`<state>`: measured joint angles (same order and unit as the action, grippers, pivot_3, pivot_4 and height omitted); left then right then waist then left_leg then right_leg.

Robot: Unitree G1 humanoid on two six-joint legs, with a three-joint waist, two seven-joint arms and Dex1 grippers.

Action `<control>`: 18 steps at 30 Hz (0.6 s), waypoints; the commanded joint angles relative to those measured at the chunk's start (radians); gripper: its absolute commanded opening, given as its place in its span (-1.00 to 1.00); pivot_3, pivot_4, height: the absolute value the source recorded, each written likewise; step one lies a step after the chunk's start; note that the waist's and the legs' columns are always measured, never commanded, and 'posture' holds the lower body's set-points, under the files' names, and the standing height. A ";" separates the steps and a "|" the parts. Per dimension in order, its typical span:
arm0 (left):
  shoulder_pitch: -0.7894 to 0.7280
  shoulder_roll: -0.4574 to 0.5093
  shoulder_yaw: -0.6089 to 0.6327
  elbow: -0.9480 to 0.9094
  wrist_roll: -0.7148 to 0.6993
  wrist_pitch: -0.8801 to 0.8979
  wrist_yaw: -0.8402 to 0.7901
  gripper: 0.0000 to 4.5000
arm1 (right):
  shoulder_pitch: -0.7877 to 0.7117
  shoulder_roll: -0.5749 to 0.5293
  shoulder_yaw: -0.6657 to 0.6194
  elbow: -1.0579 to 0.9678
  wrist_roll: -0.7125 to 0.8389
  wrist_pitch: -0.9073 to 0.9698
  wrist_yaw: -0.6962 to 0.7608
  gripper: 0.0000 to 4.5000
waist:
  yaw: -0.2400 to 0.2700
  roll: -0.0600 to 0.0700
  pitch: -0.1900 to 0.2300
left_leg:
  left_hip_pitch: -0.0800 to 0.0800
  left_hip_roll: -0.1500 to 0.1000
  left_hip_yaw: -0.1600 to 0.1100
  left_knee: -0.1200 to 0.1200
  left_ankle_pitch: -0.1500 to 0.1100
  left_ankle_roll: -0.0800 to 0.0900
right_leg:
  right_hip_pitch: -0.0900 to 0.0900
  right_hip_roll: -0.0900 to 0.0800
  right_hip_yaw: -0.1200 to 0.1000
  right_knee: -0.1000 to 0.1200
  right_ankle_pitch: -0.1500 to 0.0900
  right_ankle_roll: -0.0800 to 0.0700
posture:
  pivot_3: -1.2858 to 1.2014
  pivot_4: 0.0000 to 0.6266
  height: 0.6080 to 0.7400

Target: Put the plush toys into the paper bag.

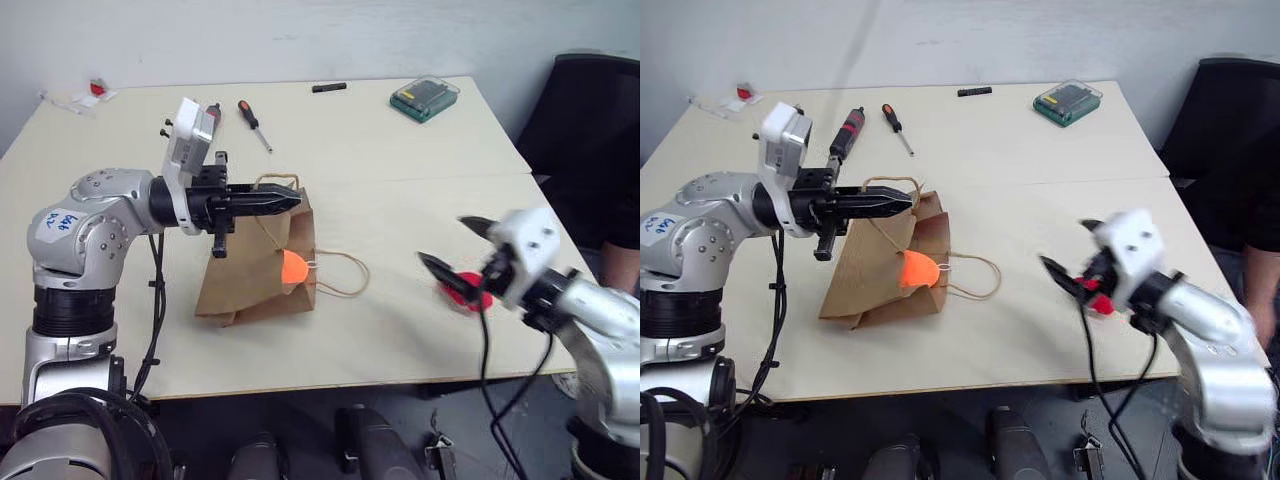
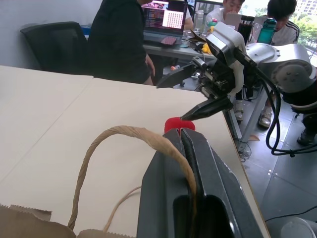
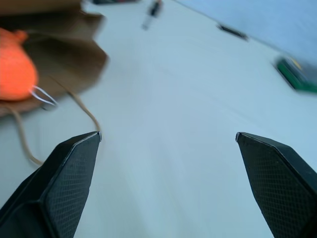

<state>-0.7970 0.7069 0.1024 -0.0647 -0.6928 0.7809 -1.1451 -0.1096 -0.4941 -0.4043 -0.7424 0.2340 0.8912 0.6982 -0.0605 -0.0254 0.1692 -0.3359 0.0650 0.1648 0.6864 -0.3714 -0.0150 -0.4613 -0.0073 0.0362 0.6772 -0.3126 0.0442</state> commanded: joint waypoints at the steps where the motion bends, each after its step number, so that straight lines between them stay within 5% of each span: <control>1: 0.017 0.026 0.039 -0.027 -0.027 -0.003 -0.004 -1.00 | 0.061 0.025 -0.042 -0.064 0.033 0.080 -0.080 0.98 | -0.001 0.000 0.000 | 0.001 0.000 0.001 0.000 0.000 0.000 | 0.000 0.000 0.001 0.000 0.000 0.000 | 0.03 -0.52 1.00; 9: 0.030 0.043 0.047 0.004 -0.020 -0.013 0.001 -1.00 | 0.120 0.113 0.057 0.123 -0.012 0.035 -0.241 0.90 | 0.002 0.000 0.000 | 0.001 -0.001 0.001 0.000 0.001 -0.001 | 0.000 0.001 0.001 0.000 0.000 0.000 | 0.03 -0.52 1.00; 18: 0.034 0.057 0.056 0.001 -0.020 -0.016 0.006 -1.00 | 0.165 0.070 0.078 0.172 0.004 -0.061 -0.238 -0.39 | 0.003 0.000 0.000 | 0.001 0.000 0.001 -0.001 0.001 -0.001 | 0.000 0.001 0.001 -0.001 0.000 0.000 | 0.03 -0.52 1.00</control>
<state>-0.7548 0.7451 0.1193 -0.0582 -0.7023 0.7778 -1.1433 0.0455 -0.4068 -0.3214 -0.5662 0.2233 0.8552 0.4462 -0.0576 -0.0256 0.1690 -0.3350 0.0647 0.1659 0.6851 -0.3708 -0.0158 -0.4614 -0.0059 0.0374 0.6766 -0.3125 0.0442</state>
